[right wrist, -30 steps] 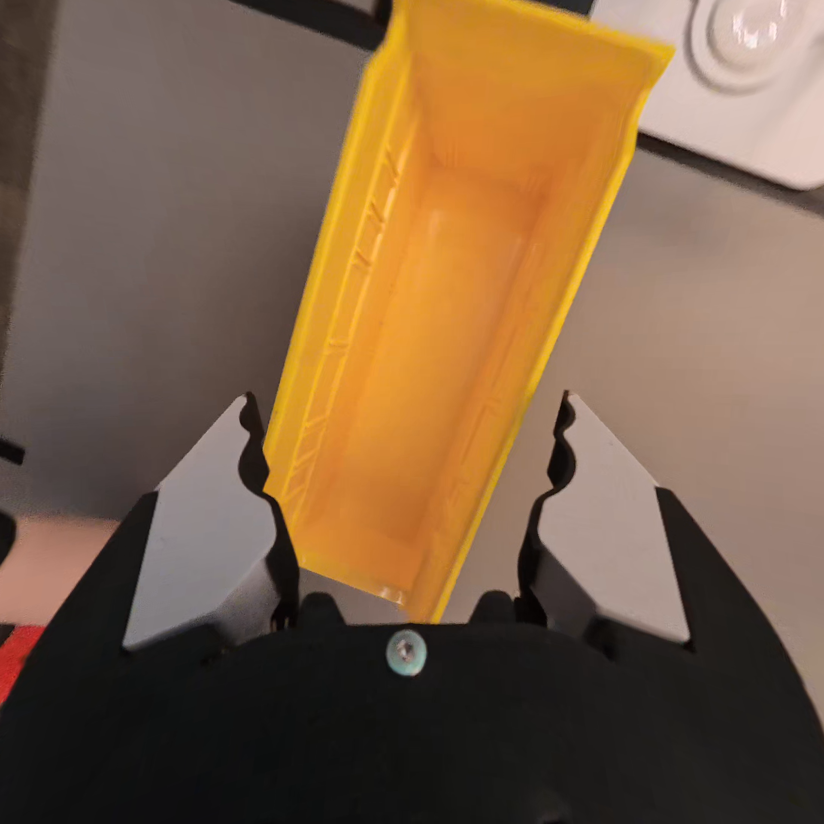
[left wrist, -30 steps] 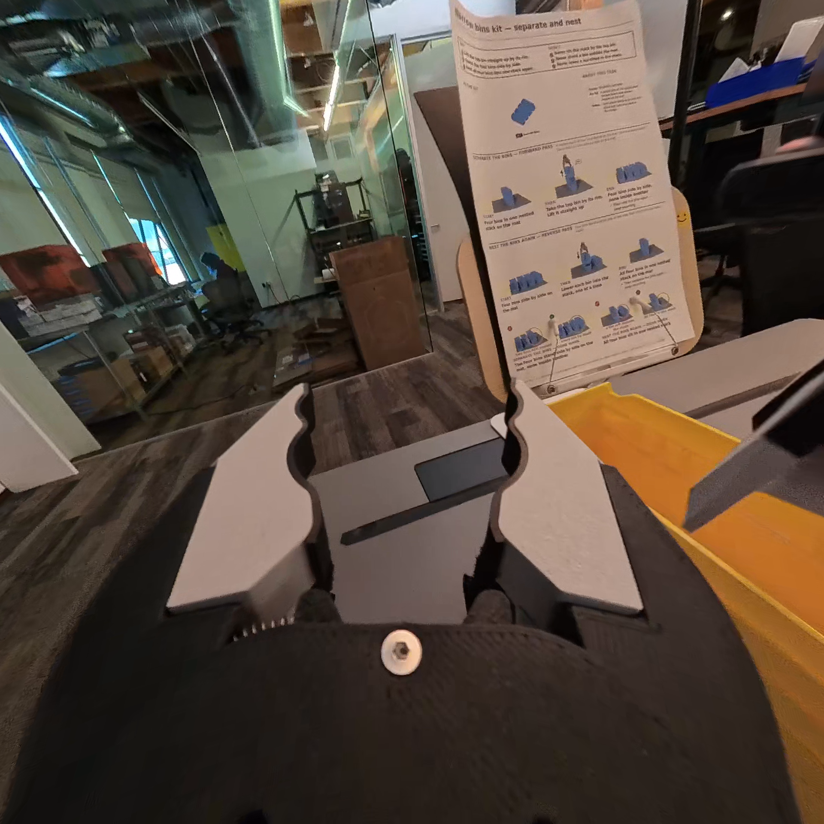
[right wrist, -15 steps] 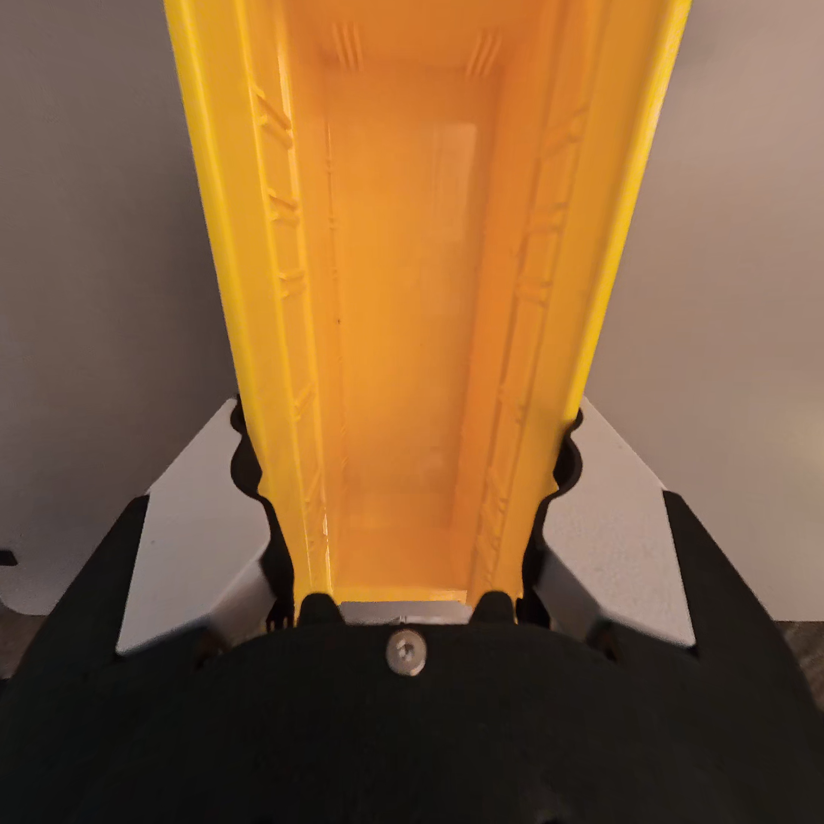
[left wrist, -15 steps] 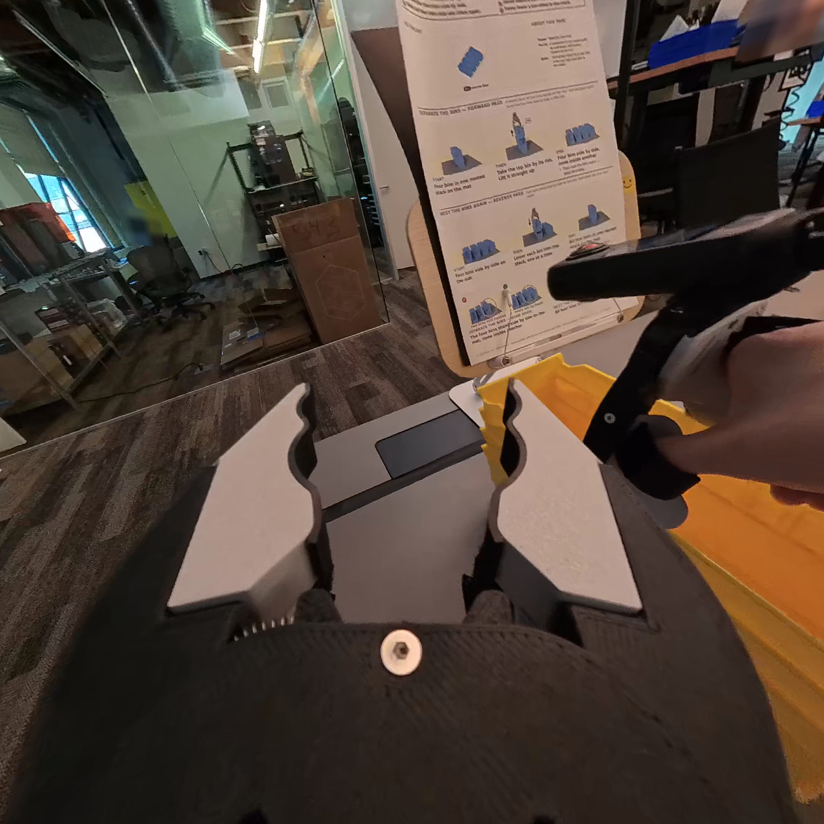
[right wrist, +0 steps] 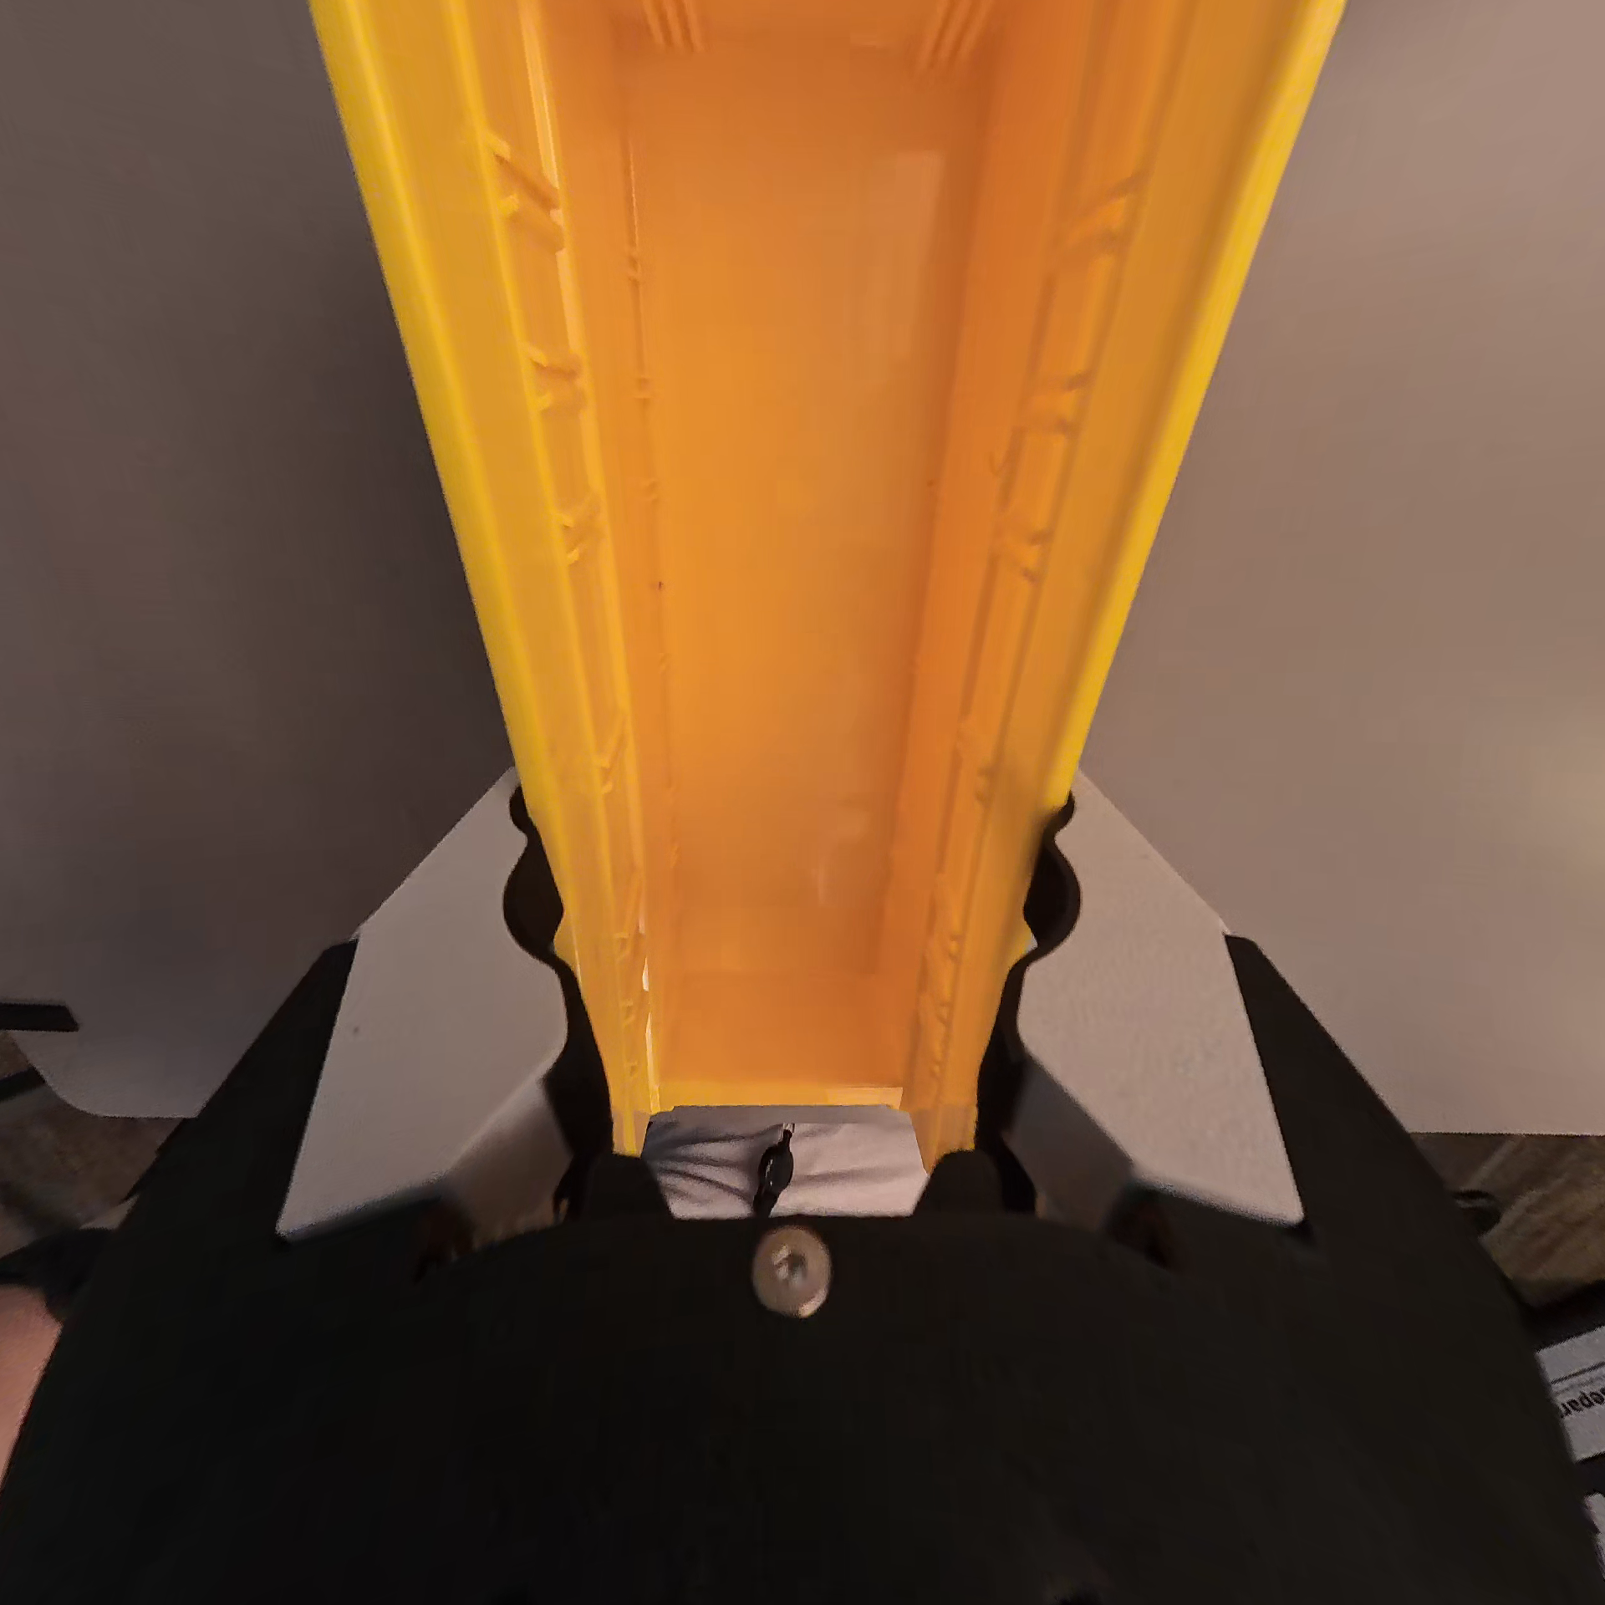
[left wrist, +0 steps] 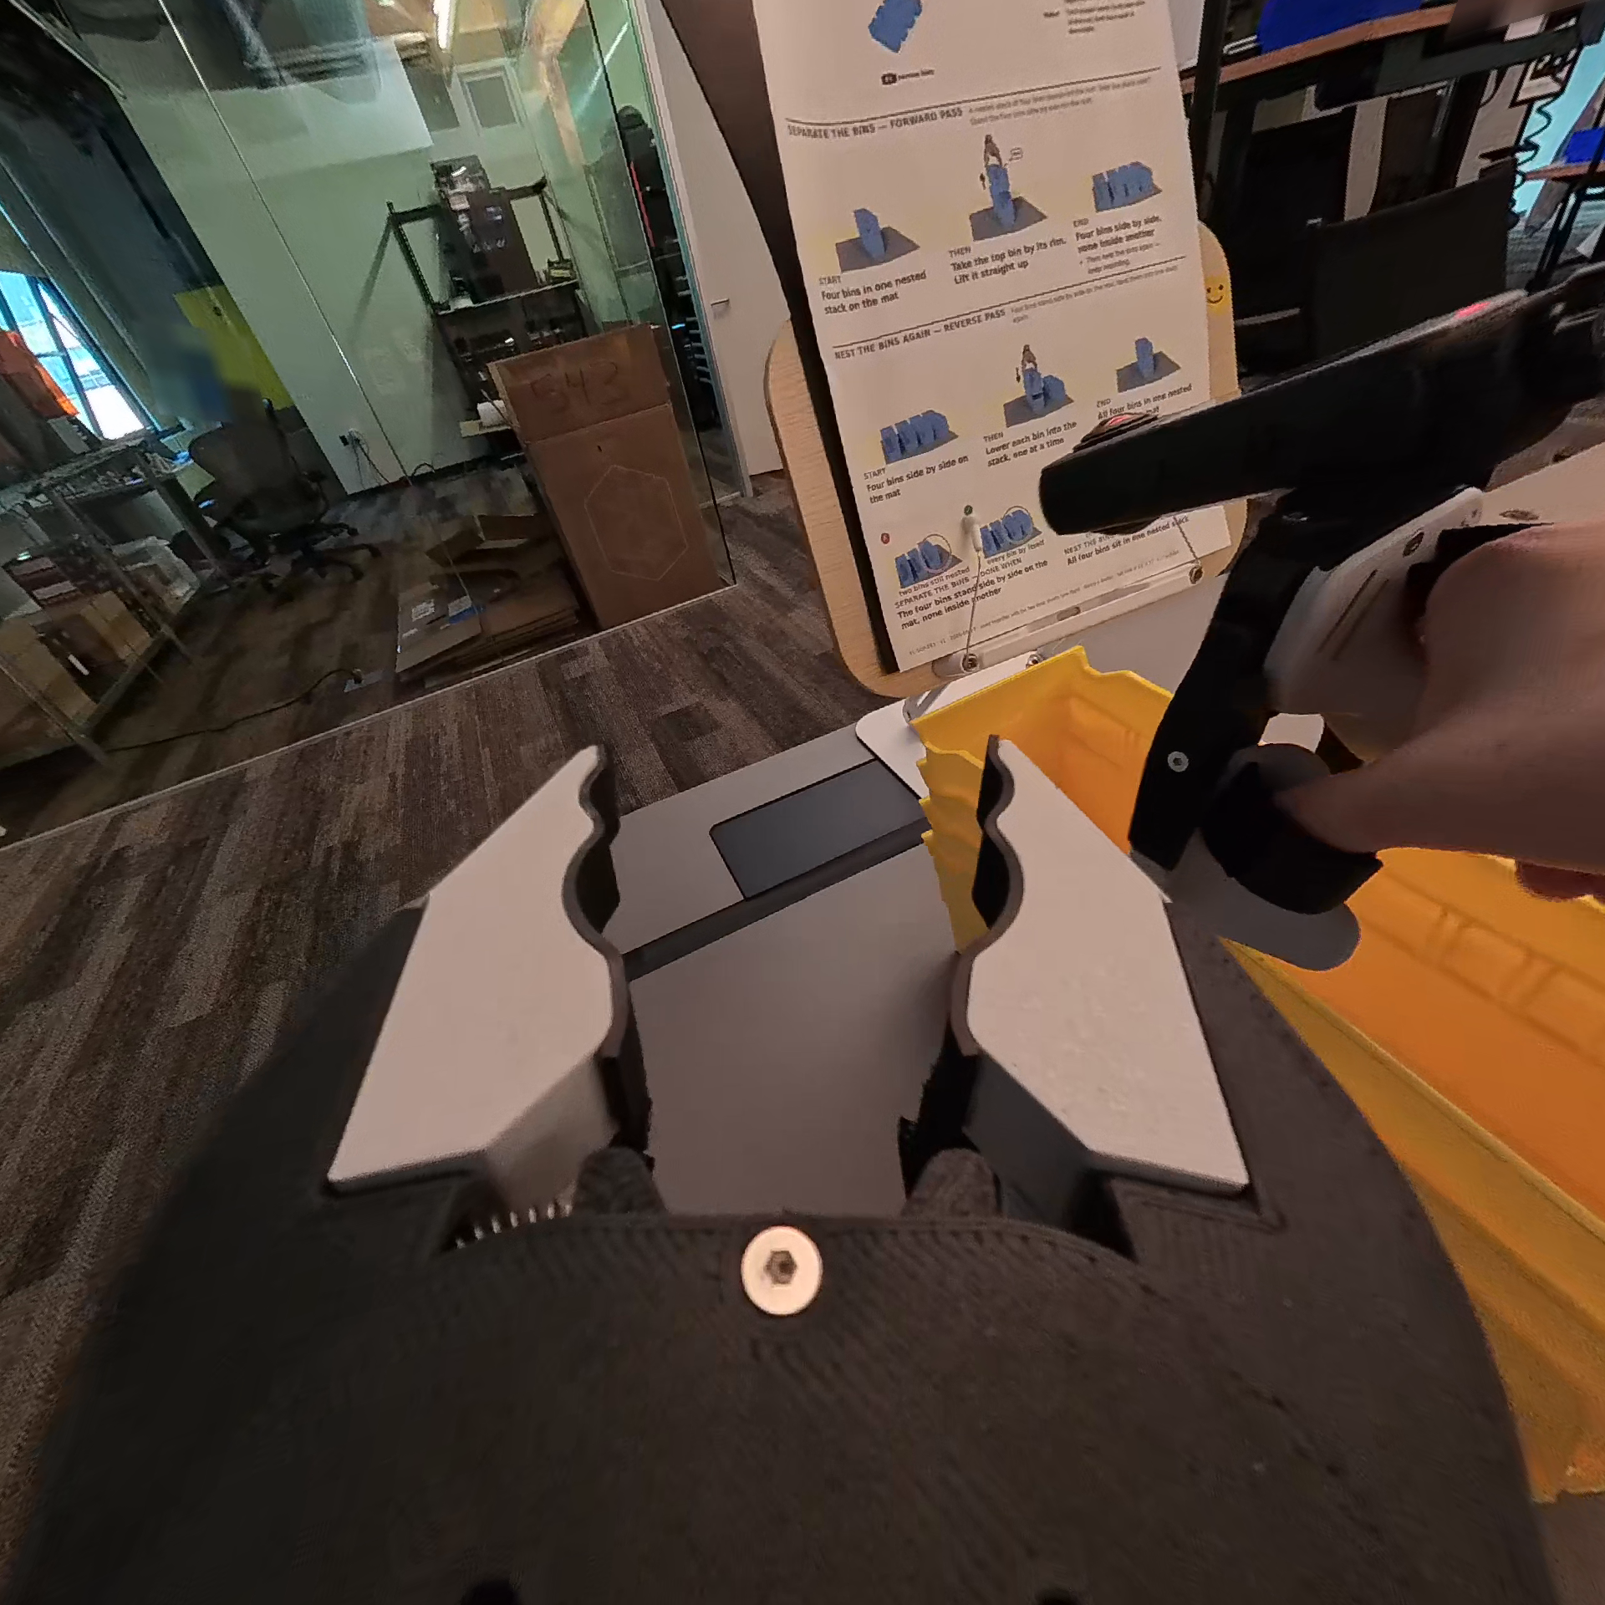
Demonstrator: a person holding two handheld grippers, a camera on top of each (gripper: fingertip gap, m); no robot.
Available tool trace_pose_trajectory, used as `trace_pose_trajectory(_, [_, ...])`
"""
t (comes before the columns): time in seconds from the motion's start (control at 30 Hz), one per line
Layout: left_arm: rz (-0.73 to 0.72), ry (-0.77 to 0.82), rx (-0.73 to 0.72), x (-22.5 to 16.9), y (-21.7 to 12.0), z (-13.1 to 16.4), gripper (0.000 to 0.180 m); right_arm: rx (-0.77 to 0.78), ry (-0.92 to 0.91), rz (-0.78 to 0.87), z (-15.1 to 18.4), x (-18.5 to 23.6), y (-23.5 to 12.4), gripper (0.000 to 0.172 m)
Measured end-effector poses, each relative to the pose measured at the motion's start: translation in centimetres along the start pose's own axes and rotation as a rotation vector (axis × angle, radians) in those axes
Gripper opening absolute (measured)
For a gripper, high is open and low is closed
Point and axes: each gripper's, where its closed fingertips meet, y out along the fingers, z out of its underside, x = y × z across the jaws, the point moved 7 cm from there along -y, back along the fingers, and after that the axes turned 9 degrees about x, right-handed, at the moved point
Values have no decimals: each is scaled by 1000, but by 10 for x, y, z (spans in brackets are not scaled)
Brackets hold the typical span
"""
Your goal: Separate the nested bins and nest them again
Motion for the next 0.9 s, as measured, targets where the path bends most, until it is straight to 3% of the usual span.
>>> trace_pose_trajectory(0.53, [24,-18,-4,-1,0,0,83,14,3,-18,2,-2,-13,109])
trace_pose_trajectory(0.7, [28,-27,-7,1,-2,0,83,-25,-4,-33,5,-7,-45,109])
trace_pose_trajectory(0.9, [74,-58,-56,0,-7,-4,81,-93,2,-105,19,-37,-110,109])
